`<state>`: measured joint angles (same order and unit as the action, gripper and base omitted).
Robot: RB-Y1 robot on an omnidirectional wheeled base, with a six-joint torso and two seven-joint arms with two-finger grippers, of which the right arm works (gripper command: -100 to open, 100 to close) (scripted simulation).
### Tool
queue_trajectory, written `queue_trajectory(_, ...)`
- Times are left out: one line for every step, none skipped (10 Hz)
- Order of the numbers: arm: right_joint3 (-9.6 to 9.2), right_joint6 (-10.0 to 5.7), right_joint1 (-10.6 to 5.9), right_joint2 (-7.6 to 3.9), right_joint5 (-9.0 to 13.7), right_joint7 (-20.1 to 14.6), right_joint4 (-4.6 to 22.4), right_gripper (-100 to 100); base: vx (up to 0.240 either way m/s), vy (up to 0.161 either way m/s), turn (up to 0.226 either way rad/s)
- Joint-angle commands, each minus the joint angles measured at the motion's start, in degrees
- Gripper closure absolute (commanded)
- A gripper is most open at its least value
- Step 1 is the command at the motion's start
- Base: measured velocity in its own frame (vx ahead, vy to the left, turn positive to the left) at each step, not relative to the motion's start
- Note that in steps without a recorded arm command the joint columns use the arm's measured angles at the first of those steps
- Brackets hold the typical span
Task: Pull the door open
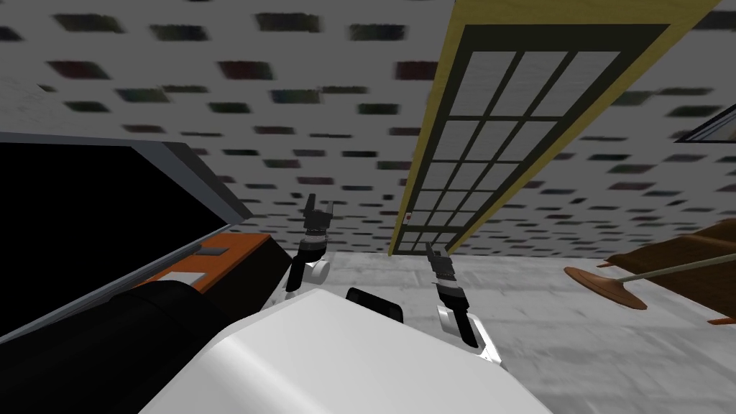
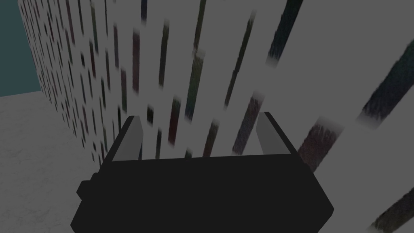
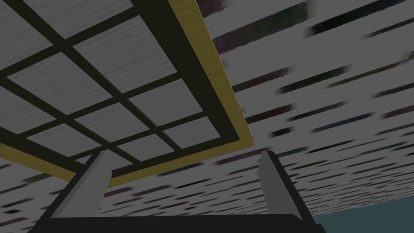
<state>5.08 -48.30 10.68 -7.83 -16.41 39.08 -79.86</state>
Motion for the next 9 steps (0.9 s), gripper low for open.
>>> queue_trajectory(0.27,-0.41,-0.53,-0.12,-0.48,1.14,2.0,-100,0.061,-0.004,0.012)
queue_trajectory(0.51,-0.71,-0.97,-0.25,-0.86,2.02,3.55,-100,0.081,0.0,0.019)
queue_trajectory(0.75,-1.02,-1.41,-0.38,-1.24,2.91,5.11,-100,0.092,-0.006,0.017)
queue_trajectory(0.99,-1.32,-1.85,-0.5,-1.62,3.79,6.67,-100,0.092,-0.007,0.025)
queue_trajectory(1.23,-1.62,-2.29,-0.63,-2.0,4.68,8.23,-100,0.109,-0.005,0.023)
queue_trajectory(1.47,-1.93,-2.73,-0.76,-2.38,5.56,9.68,-100,0.115,-0.002,0.02)
queue_trajectory(1.7,-2.22,-3.15,-0.87,-2.74,6.42,11.28,-100,0.104,0.003,0.021)
queue_trajectory(1.93,-2.5,-3.57,-0.99,-3.1,7.25,12.75,-100,0.094,-0.011,0.015)
queue_trajectory(2.16,-2.79,-3.98,-1.1,-3.45,8.08,14.22,-100,0.085,-0.014,0.02)
